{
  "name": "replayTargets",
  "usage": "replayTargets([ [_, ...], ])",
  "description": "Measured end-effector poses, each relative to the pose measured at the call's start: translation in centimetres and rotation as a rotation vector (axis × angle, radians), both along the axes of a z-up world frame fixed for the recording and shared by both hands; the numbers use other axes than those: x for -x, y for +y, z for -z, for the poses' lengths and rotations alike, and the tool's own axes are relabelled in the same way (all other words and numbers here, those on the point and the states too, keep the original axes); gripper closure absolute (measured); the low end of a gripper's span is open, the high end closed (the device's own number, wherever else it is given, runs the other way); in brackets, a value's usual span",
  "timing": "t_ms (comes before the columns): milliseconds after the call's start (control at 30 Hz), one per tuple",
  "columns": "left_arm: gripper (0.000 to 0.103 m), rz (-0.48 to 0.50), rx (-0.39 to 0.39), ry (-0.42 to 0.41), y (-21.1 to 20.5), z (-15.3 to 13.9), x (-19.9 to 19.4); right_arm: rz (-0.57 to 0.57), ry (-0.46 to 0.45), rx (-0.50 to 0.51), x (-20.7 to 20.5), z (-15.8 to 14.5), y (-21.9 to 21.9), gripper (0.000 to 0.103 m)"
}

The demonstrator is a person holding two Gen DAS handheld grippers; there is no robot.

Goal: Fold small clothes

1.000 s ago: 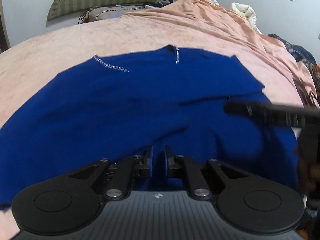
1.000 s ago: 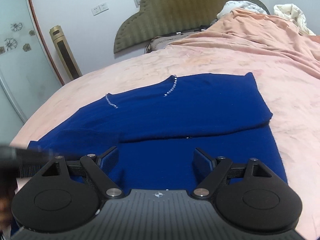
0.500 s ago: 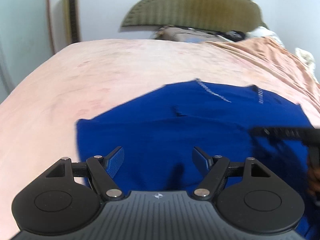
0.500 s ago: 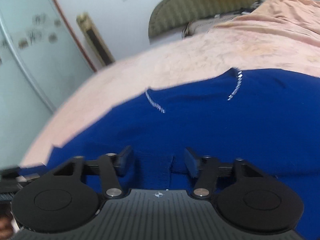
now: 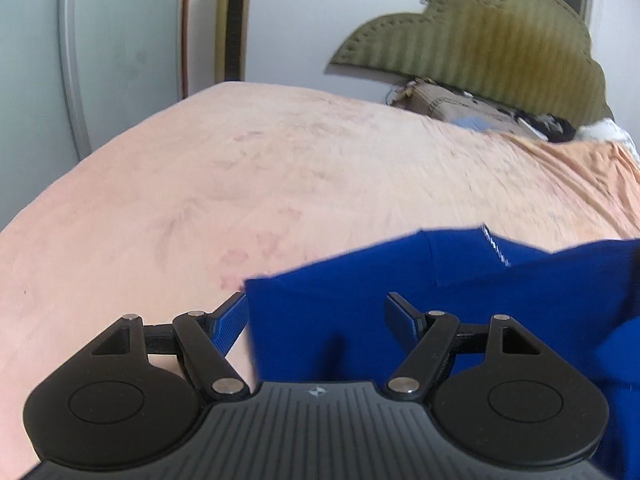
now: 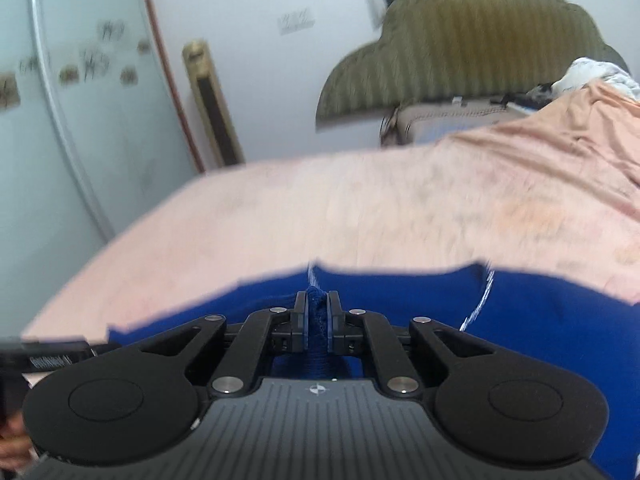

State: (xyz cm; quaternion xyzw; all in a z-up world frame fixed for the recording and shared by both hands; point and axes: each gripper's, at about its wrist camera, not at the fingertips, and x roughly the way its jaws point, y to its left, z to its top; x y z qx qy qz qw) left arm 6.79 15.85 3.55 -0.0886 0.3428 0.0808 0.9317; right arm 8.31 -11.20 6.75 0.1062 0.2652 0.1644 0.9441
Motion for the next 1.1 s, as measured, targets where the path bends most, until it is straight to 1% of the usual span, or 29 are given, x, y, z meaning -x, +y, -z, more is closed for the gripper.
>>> replayTargets([
  [100, 0.028, -0.014, -0.007, 0.008, -0.2, 0.0, -0.8, 0.044, -0.014, -0.063, 0.2, -1.4, -3.3, 0.093],
  [167, 0.028, -0.013, -0.01, 0.025, -0.5, 0.3, -1.4, 0.103, -0.002, -0.07, 0.4, -1.3, -5.9, 0.093],
  [300, 0.028, 0.007, -0.021, 0.054, -1.5, 1.2, -2.1, 0.277, 0.079, -0.029, 0.4, 0.7, -12.1, 0.093],
  [400, 0.028, 0.023, -0.032, 0.078, -2.6, 1.8, -2.8, 0.355, 0.145, -0.042, 0.2, 2.9, -15.8, 0.092],
  [467, 0.028, 0.043, -0.045, 0.086, -3.5, 2.1, -3.2, 0.38, 0.182, -0.039, -0.3, 4.5, -17.4, 0.092],
  [500, 0.028, 0.054, -0.056, 0.087, -4.0, 2.1, -3.3, 0.388, 0.199, -0.039, -0.4, 5.2, -17.9, 0.092],
  [533, 0.028, 0.062, -0.068, 0.089, -4.5, 2.1, -3.3, 0.393, 0.215, -0.043, -0.7, 6.0, -18.2, 0.089],
  [567, 0.028, 0.074, -0.079, 0.087, -4.9, 2.1, -3.3, 0.393, 0.234, -0.047, -1.1, 6.6, -18.4, 0.085],
  [600, 0.028, 0.084, -0.089, 0.077, -5.3, 1.9, -3.2, 0.409, 0.25, -0.03, -1.3, 7.1, -18.3, 0.076],
  [633, 0.028, 0.089, -0.102, 0.065, -5.7, 1.8, -3.0, 0.453, 0.245, 0.013, -1.3, 7.2, -18.1, 0.072],
  [667, 0.028, 0.092, -0.117, 0.057, -6.0, 1.7, -2.9, 0.498, 0.219, 0.053, -0.8, 7.1, -17.9, 0.07],
  [700, 0.026, 0.098, -0.134, 0.056, -6.3, 1.8, -2.9, 0.531, 0.182, 0.07, 0.1, 6.7, -17.9, 0.072],
  [733, 0.024, 0.111, -0.152, 0.068, -6.7, 2.0, -3.1, 0.538, 0.152, 0.062, 0.7, 6.5, -17.9, 0.069],
  [767, 0.02, 0.128, -0.169, 0.088, -7.1, 2.4, -3.4, 0.513, 0.133, 0.045, 1.1, 6.3, -17.7, 0.069],
  [800, 0.02, 0.155, -0.196, 0.113, -7.6, 2.9, -3.8, 0.472, 0.127, 0.027, 1.2, 6.3, -17.5, 0.07],
  [833, 0.02, 0.168, -0.231, 0.128, -8.1, 3.6, -4.1, 0.431, 0.133, 0.017, 1.0, 6.5, -17.2, 0.067],
  [900, 0.02, 0.151, -0.289, 0.139, -8.6, 4.4, -3.9, 0.395, 0.18, 0.051, 0.2, 7.1, -16.5, 0.064],
  [933, 0.02, 0.148, -0.289, 0.121, -8.6, 4.2, -3.4, 0.406, 0.217, 0.092, -0.3, 7.6, -16.2, 0.064],
  [967, 0.019, 0.146, -0.285, 0.1, -8.4, 3.8, -2.8, 0.438, 0.234, 0.125, -0.4, 8.1, -16.3, 0.064],
  [1000, 0.019, 0.14, -0.284, 0.083, -8.0, 3.5, -2.3, 0.462, 0.229, 0.135, -0.1, 8.0, -16.4, 0.064],
  [1067, 0.019, 0.108, -0.275, 0.072, -6.9, 2.8, -1.3, 0.475, 0.19, 0.121, 1.4, 7.2, -16.2, 0.06],
  [1100, 0.019, 0.098, -0.256, 0.071, -6.2, 2.6, -0.9, 0.469, 0.17, 0.123, 2.2, 6.8, -15.9, 0.056],
])
